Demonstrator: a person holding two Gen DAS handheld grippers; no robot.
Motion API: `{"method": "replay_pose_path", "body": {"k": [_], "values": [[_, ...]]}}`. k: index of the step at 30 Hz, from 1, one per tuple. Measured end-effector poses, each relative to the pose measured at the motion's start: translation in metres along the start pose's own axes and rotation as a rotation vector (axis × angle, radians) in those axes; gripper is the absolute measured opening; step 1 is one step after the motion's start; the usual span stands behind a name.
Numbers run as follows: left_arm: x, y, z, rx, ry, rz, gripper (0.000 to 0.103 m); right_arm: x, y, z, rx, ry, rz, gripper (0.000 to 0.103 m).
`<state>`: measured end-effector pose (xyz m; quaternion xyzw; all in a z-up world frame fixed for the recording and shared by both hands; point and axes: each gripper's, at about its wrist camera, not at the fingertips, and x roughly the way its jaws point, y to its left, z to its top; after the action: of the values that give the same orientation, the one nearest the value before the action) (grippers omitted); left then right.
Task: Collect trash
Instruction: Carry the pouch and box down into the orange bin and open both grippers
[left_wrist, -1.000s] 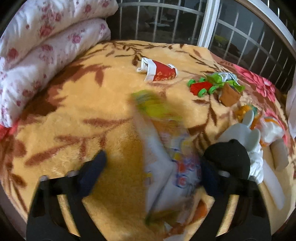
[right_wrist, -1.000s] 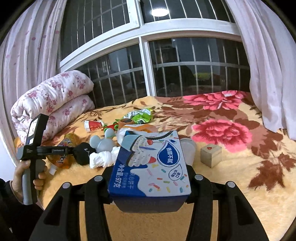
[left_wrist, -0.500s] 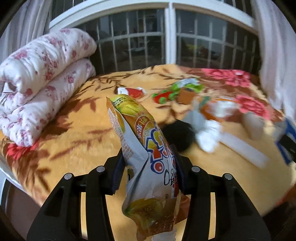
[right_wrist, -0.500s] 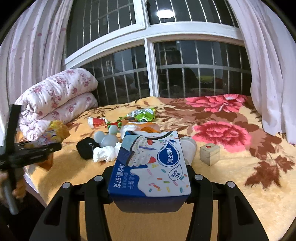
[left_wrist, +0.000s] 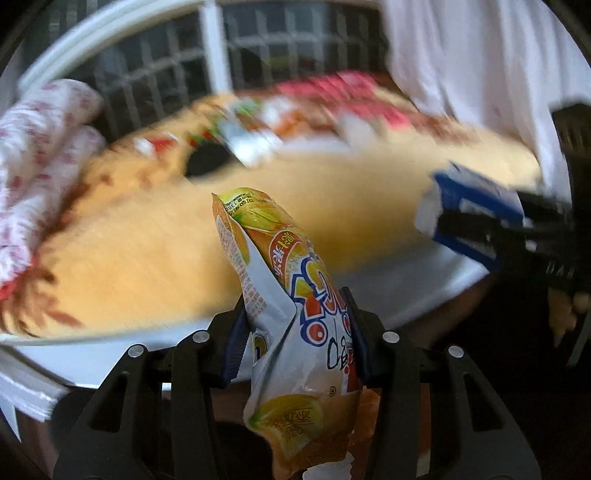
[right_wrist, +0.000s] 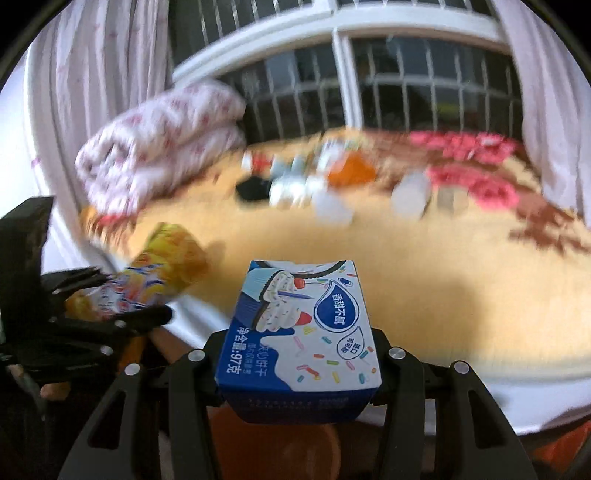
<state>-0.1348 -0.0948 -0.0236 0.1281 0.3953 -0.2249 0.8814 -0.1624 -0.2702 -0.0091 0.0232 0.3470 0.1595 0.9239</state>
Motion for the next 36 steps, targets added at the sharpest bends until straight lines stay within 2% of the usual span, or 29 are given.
{"method": "replay_pose_path", "body": {"k": [3, 5, 8, 12, 16, 21, 23, 24, 25, 27, 36], "values": [[0.021, -0.017, -0.025, 0.055, 0.123, -0.071, 0.045, 0.008, 0.010, -0.023, -0.037, 0.141, 0.020, 0.051], [0.046, -0.028, -0.044, 0.086, 0.244, -0.102, 0.045, 0.019, 0.019, -0.040, -0.094, 0.240, 0.008, 0.051], [0.081, -0.035, -0.065, 0.085, 0.393, -0.139, 0.045, 0.042, 0.026, -0.058, -0.142, 0.358, -0.007, 0.051], [0.118, -0.032, -0.083, 0.063, 0.532, -0.140, 0.045, 0.089, 0.027, -0.081, -0.127, 0.548, -0.002, 0.051], [0.140, -0.029, -0.101, 0.056, 0.636, -0.121, 0.045, 0.125, 0.029, -0.100, -0.133, 0.666, 0.020, 0.051], [0.148, -0.030, -0.110, 0.056, 0.687, -0.108, 0.046, 0.140, 0.030, -0.103, -0.135, 0.718, 0.032, 0.053], [0.156, -0.033, -0.107, 0.066, 0.698, -0.082, 0.047, 0.142, 0.031, -0.100, -0.130, 0.724, 0.031, 0.064], [0.160, -0.033, -0.105, 0.067, 0.701, -0.077, 0.054, 0.142, 0.031, -0.099, -0.128, 0.721, 0.027, 0.071], [0.159, -0.034, -0.104, 0.065, 0.701, -0.074, 0.064, 0.141, 0.032, -0.097, -0.126, 0.713, 0.023, 0.071], [0.157, -0.033, -0.100, 0.061, 0.689, -0.071, 0.071, 0.138, 0.033, -0.093, -0.110, 0.708, 0.032, 0.071], [0.148, -0.032, -0.099, 0.034, 0.661, -0.068, 0.071, 0.105, 0.025, -0.082, -0.069, 0.650, 0.009, 0.071]]}}
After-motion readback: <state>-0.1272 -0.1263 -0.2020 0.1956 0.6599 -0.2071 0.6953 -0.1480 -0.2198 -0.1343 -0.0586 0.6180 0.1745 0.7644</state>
